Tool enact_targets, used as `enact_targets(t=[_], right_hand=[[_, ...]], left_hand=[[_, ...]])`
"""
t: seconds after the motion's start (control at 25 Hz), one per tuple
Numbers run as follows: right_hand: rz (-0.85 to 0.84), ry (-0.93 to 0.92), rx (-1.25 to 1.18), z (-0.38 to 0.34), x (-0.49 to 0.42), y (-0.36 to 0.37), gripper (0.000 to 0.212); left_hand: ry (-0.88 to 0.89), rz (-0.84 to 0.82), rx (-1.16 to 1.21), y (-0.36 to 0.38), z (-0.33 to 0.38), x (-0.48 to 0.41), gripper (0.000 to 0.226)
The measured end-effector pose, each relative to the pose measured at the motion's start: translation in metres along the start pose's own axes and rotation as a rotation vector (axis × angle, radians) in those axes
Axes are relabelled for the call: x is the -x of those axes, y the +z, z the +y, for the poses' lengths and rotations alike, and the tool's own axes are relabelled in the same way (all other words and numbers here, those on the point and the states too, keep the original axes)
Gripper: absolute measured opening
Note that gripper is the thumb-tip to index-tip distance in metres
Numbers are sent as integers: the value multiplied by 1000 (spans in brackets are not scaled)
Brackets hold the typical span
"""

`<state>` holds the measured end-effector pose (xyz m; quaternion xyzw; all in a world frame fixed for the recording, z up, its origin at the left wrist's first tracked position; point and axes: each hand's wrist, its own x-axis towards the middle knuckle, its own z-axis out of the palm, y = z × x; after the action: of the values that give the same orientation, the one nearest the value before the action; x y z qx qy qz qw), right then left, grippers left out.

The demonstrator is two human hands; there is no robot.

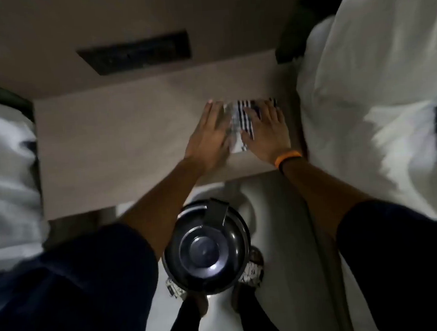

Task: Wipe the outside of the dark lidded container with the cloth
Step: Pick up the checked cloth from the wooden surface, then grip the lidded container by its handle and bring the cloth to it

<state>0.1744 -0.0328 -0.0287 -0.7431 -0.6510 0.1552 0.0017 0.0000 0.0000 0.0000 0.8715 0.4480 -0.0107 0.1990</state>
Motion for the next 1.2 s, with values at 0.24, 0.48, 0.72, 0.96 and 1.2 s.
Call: enact_targets(t=[0.24, 0.48, 0.72, 0.96, 1.2], right_hand=[[26, -23, 19, 27, -28, 76, 60], [184, 91, -55, 22, -35, 84, 44], [122, 167, -334, 13, 31, 54, 39], [90, 386, -715, -1, 193, 113, 30], [-23, 561, -965, 10, 259, 160, 51]], left_hand=[[-74, 74, 254, 76, 5, -70, 22], [-67, 43, 324, 82, -9, -74, 18], [-187, 184, 350, 92, 14, 55, 45], [-163, -226, 7, 231, 65, 294, 78], [-252, -120, -209, 302, 60, 301, 73]])
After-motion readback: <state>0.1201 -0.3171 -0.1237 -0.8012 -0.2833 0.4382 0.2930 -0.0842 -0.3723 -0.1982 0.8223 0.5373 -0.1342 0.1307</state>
